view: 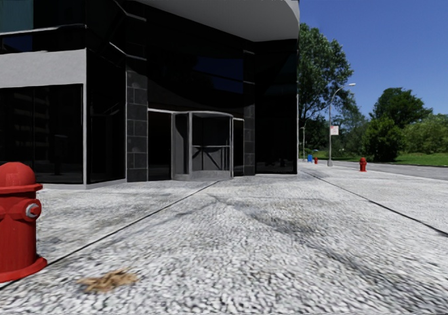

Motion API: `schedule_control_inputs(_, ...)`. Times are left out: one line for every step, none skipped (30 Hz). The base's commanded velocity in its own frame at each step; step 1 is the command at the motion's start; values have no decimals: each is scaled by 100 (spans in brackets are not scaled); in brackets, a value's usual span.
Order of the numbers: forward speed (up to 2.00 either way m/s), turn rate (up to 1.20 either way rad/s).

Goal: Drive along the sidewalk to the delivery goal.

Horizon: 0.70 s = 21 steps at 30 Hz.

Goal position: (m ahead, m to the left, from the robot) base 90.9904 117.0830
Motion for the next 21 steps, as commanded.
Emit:
schedule_control_inputs(132, 0)
schedule_control_inputs(132, 0)
schedule_control_inputs(132, 0)
schedule_control_inputs(132, 0)
schedule_control_inputs(132, 0)
schedule_control_inputs(132, 0)
schedule_control_inputs(132, 0)
schedule_control_inputs(132, 0)
schedule_control_inputs(132, 0)
schedule_control_inputs(132, 0)
schedule_control_inputs(133, 0)
schedule_control_inputs(133, 0)
schedule_control_inputs(133, 0)
schedule_control_inputs(133, 0)
schedule_control_inputs(133, 0)
schedule_control_inputs(133, 0)
schedule_control_inputs(133, 0)
schedule_control_inputs(133, 0)
schedule_control_inputs(133, 0)
schedule_control_inputs(133, 0)
schedule_control_inputs(133, 0)
